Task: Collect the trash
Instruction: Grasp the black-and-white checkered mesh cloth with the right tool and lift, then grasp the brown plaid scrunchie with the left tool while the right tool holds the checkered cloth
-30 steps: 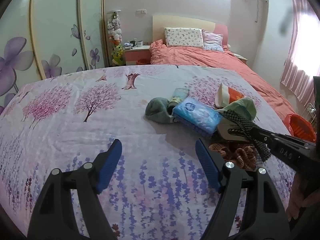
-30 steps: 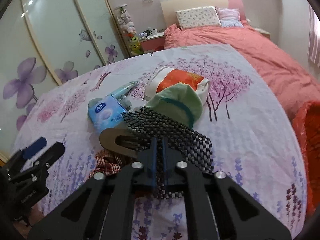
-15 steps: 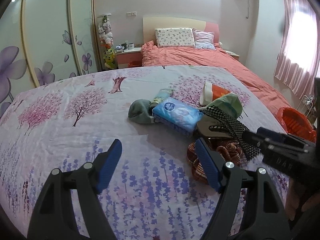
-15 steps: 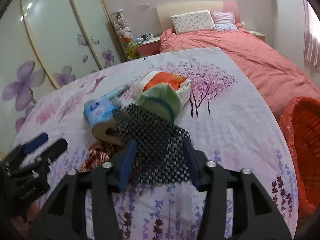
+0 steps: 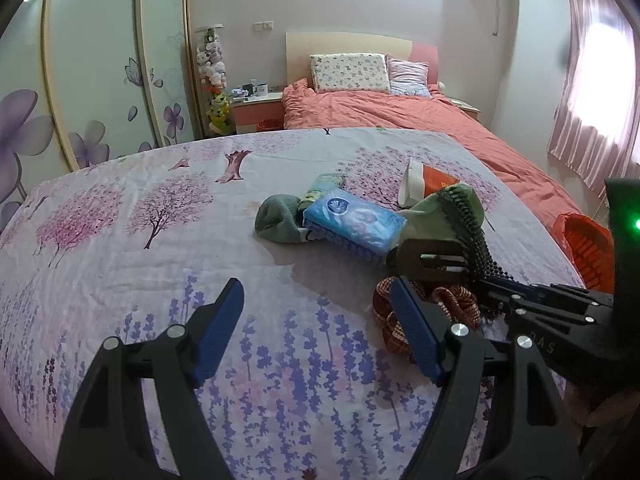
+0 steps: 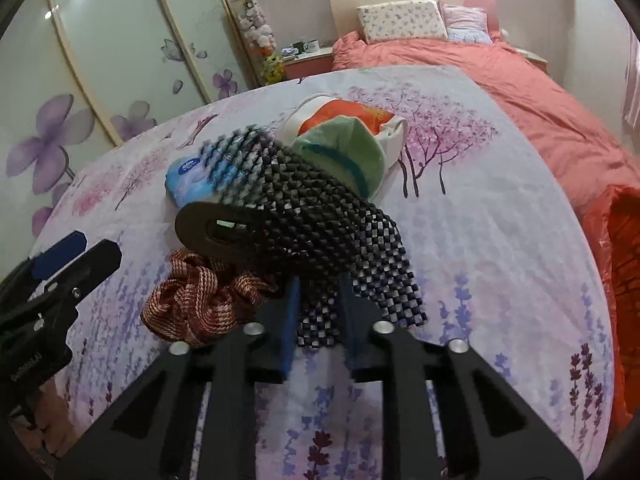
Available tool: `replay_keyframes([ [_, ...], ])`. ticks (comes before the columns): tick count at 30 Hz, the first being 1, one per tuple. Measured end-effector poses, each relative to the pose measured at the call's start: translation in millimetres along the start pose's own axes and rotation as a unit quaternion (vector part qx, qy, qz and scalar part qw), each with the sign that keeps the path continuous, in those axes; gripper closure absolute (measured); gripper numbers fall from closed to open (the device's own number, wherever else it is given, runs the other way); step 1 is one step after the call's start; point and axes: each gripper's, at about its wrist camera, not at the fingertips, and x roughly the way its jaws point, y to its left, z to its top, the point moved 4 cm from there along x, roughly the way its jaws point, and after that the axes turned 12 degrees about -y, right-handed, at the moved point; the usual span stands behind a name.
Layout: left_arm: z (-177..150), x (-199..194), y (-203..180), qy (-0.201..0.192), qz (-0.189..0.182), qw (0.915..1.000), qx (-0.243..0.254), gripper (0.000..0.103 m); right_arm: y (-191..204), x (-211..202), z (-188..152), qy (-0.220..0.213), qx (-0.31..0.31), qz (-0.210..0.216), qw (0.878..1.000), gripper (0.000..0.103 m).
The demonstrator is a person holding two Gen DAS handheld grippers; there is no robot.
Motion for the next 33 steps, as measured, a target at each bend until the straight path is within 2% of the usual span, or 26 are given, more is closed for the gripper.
replay_keyframes([
  [2,0,0,-1,0.001,0.000,1.0000,0.001,0.028,-3,-2,0,-0.002,0.001,-0.004,1.000,0.097],
  [6,1,0,-3,0.001,-0.003,1.0000,0.002,0.028,-19,-12,2,-0.019,0.010,-0.042,0.999,0.098],
  [12,2,2,-13,0.001,-0.017,0.9999,0.001,0.028,-73,-30,10,-0.046,0.062,-0.156,0.985,0.098],
  [19,10,15,-42,0.005,-0.053,0.9986,0.004,0.024,-78,-24,4,-0.035,0.064,-0.157,0.985,0.098],
  [25,20,38,-54,0.013,-0.052,0.9986,0.007,0.025,-87,-26,3,-0.039,0.091,-0.134,0.986,0.097],
  [29,27,55,-58,0.021,-0.045,0.9986,0.016,0.035,-87,-26,2,-0.039,0.093,-0.132,0.986,0.097],
  [33,20,67,-60,0.045,-0.044,0.9977,0.027,0.053,-89,-27,2,-0.040,0.098,-0.128,0.986,0.097],
])
